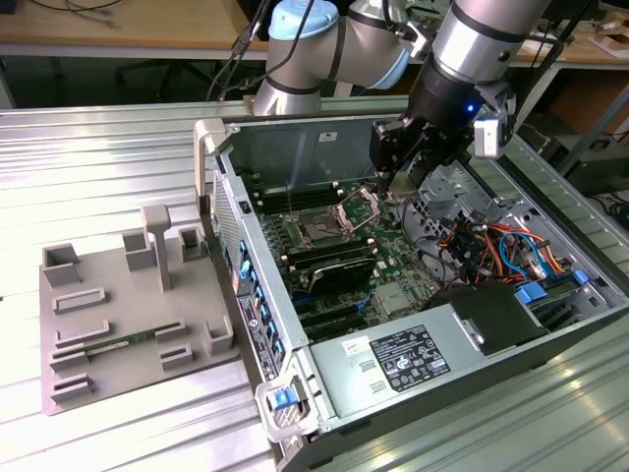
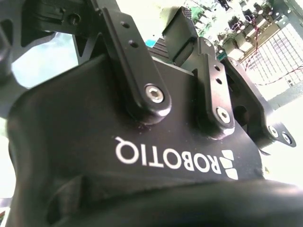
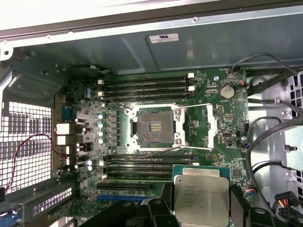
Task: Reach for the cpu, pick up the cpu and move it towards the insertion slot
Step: 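Pick up the cpu and move it towards the insertion slot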
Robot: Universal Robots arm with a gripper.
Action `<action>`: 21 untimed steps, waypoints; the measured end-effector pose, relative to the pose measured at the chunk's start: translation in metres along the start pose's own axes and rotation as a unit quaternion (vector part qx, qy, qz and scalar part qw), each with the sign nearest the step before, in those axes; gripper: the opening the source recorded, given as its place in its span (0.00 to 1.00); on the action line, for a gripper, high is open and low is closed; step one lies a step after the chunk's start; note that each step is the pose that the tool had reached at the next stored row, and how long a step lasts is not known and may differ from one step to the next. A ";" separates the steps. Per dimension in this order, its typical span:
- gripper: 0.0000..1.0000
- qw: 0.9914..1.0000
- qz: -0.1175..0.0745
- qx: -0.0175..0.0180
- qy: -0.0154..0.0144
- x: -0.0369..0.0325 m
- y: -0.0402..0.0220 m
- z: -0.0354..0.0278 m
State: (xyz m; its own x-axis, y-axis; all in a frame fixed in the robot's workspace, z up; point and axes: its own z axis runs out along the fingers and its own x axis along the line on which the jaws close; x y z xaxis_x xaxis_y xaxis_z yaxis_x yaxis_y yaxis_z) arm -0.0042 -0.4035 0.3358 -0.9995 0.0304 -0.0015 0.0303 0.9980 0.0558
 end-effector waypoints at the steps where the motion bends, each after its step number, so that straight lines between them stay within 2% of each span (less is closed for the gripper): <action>1: 0.55 1.000 0.000 0.000 0.000 0.0000 0.0000 0.0004; 21: 0.55 1.000 0.000 0.000 0.000 0.0000 0.0009 0.0066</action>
State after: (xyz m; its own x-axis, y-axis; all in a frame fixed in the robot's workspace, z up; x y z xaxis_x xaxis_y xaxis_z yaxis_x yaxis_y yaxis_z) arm -0.0042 -0.4022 0.3292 -0.9995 0.0304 -0.0015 0.0302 0.9980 0.0558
